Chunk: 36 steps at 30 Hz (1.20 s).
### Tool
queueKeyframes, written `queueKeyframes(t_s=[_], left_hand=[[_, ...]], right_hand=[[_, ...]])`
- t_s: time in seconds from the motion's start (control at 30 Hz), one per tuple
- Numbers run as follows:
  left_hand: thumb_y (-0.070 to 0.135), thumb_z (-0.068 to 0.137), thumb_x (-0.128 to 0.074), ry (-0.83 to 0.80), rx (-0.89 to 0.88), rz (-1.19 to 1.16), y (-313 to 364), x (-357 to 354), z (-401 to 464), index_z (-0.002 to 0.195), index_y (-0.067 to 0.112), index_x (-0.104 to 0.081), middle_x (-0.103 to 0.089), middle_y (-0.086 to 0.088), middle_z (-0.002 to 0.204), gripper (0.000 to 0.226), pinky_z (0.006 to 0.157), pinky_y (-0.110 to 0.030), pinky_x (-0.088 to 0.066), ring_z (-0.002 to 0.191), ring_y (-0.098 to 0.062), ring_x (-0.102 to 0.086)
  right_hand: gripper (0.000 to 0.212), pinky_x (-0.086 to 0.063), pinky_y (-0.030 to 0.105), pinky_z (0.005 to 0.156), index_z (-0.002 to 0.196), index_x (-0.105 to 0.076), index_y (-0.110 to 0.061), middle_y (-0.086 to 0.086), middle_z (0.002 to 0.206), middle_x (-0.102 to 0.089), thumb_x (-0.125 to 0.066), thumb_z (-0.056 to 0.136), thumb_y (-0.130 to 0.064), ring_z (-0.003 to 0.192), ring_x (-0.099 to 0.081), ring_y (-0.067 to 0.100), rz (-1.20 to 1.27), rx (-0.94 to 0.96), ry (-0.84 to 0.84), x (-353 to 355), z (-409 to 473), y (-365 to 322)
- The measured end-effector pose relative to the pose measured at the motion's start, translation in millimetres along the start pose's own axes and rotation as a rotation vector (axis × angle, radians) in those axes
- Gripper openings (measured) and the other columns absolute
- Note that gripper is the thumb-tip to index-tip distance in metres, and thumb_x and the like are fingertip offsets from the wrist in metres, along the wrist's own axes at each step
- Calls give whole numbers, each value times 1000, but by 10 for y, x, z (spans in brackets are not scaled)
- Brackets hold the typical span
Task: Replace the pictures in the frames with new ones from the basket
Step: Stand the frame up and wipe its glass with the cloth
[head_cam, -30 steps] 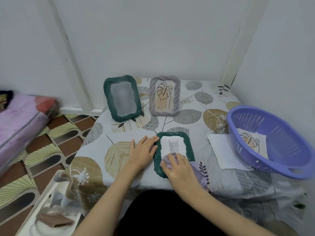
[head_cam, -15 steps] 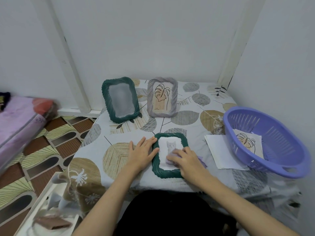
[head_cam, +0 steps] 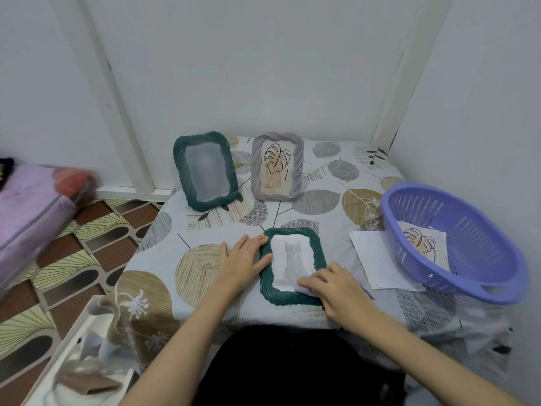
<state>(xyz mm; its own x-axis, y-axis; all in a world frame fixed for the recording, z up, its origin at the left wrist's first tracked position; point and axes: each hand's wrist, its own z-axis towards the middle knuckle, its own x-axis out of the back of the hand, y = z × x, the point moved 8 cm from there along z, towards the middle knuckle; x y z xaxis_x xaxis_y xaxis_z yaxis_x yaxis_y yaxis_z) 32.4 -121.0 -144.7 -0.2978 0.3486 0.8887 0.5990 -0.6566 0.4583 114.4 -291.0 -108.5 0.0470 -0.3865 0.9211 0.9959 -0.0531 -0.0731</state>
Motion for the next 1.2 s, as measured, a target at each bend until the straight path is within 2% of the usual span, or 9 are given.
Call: queueKeyframes(t_s=[0.17, 0.23, 0.33, 0.43, 0.53, 0.73, 0.93, 1.07, 1.2], left_hand=[[54, 92, -35, -12, 2, -2, -8, -5, 0, 138, 40, -30, -27, 22, 149, 49, 115, -53, 1, 144, -9, -13], [53, 92, -35, -17, 2, -1, 3, 0, -4, 138, 39, -30, -26, 22, 150, 49, 115, -53, 1, 144, -9, -12], [53, 92, -35, -20, 3, 3, 13, 6, -13, 138, 39, -29, -26, 21, 150, 49, 115, -53, 1, 144, -9, -12], [53, 92, -35, -13, 2, -7, 4, 9, -20, 138, 40, -29, -26, 22, 150, 48, 115, -53, 2, 144, -9, -12], [53, 92, -34, -14, -3, -15, 8, 3, -18, 138, 40, -29, -26, 22, 150, 48, 115, -53, 2, 144, -9, -12], [53, 92, -35, -17, -4, -19, 6, 15, -25, 138, 40, -29, -26, 22, 150, 48, 115, -53, 3, 144, -8, -12], [43, 98, -25, -33, 19, -43, 13, 12, -24, 138, 40, -30, -27, 23, 149, 41, 116, -51, 5, 144, -7, -12], [35, 100, -20, -21, 27, -45, 13, 19, -11, 139, 40, -30, -29, 23, 148, 40, 116, -50, 4, 143, -6, -14], [39, 99, -24, -7, 24, -50, -6, 6, -9, 138, 40, -31, -29, 23, 148, 39, 115, -51, 3, 143, -6, -14]], right_hand=[[24, -43, 29, 53, 89, -69, -26, -6, 71, -66, -45, 86, -28, 65, -53, 21, -37, -94, 6, 56, 195, 120], [19, -42, 33, 62, 98, -70, -23, 0, 80, -68, -60, 84, -17, 74, -52, 25, 11, -216, -48, -18, 394, 174], [33, -36, 36, 79, 118, -61, -21, 6, 102, -64, -51, 88, -9, 95, -46, 29, 91, -341, -196, -149, 454, 207], [40, -44, 32, 59, 90, -69, -26, -1, 72, -63, -78, 54, -10, 72, -54, 22, -68, -257, -118, -29, 261, 19], [51, -39, 25, 45, 73, -65, -30, -5, 57, -57, -82, 30, -9, 57, -52, 16, -151, -231, -113, -88, 25, -89], [43, -42, 29, 49, 86, -70, -25, -3, 68, -66, -68, 51, -1, 63, -55, 22, -89, -324, 6, -93, 277, 96], [35, -33, 34, 89, 122, -56, -23, 2, 119, -61, -41, 92, -10, 106, -41, 24, 104, -465, -57, -332, 874, 480], [29, -37, 41, 93, 117, -60, -19, 2, 117, -63, -43, 94, -18, 101, -43, 25, 229, -273, -88, -368, 855, 130], [30, -44, 35, 81, 107, -63, -23, -5, 106, -68, -40, 89, -25, 86, -50, 24, 302, -17, -112, -257, 433, -195]])
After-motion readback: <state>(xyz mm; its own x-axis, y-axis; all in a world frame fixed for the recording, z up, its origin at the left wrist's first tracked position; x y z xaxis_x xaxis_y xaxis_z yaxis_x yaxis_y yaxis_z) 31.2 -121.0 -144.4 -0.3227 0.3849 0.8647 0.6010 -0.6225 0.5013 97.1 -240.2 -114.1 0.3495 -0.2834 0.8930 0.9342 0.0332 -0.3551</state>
